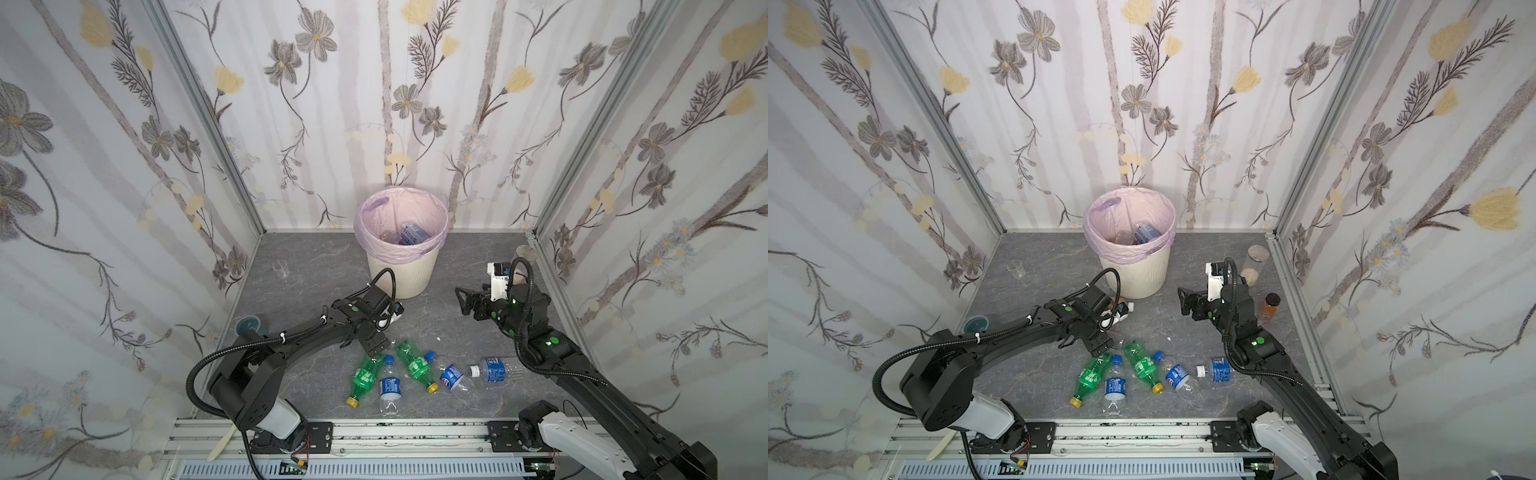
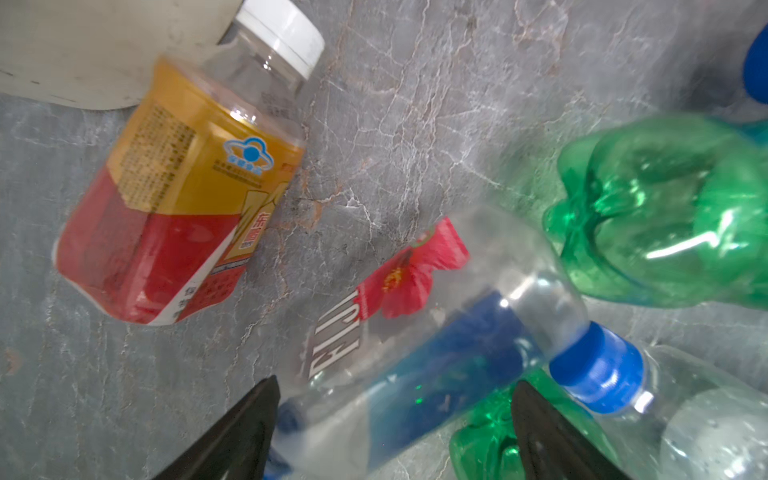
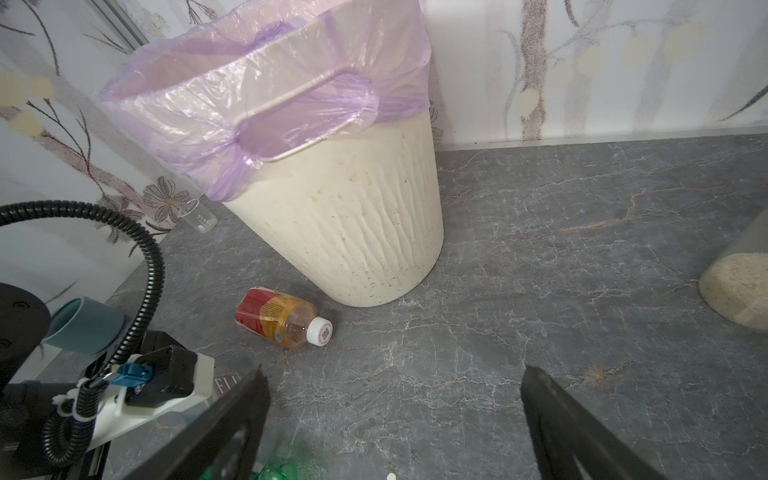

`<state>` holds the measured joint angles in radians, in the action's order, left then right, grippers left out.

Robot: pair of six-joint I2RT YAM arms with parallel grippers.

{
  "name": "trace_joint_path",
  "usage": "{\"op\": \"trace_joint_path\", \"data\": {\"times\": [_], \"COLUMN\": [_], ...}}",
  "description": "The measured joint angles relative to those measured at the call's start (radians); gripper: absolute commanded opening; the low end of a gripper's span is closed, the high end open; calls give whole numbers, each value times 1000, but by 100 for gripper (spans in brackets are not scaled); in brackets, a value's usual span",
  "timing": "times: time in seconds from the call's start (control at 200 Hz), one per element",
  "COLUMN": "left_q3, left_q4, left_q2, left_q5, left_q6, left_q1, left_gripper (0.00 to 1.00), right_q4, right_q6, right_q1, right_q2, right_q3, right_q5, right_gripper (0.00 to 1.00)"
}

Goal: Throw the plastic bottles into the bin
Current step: 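Grasp a clear blue-capped bottle with the left gripper while the right withdraws, then carry the clear bottle over the bin and open the left gripper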

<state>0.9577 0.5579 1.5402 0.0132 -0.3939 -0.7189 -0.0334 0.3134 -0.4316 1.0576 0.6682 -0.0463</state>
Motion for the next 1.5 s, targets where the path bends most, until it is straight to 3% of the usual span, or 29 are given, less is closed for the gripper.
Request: {"op": "trace_joint_path", "data": {"times": [0.465, 0.655, 0.824, 1.054, 1.349, 1.499], "left_q3": [69, 85, 86, 53, -32, 12], "left_q4": [2, 2, 3, -11, -106, -201], "left_q2": [116, 154, 124, -97, -620, -767], "left_q5": [54, 54, 45, 58, 79, 154], "left_q6": [1, 5, 19, 59, 223, 304], "left_q1": [10, 13, 14, 26, 68, 80], "left_gripper": [75, 49, 44, 46, 44, 45], "right_q4": [6, 7, 6, 6, 28, 37], "right_q6": [18, 18, 18, 18, 18, 18], "right_q1": [11, 19, 26, 32, 33, 33], "right_q2": [-35, -56, -72, -84, -76, -52], "right_q3": [-40, -60, -78, -107, -152, -158], "right_q5": [-11, -26, -26, -25, -25, -31], "right_gripper": [95, 95, 95, 94, 93, 90]}}
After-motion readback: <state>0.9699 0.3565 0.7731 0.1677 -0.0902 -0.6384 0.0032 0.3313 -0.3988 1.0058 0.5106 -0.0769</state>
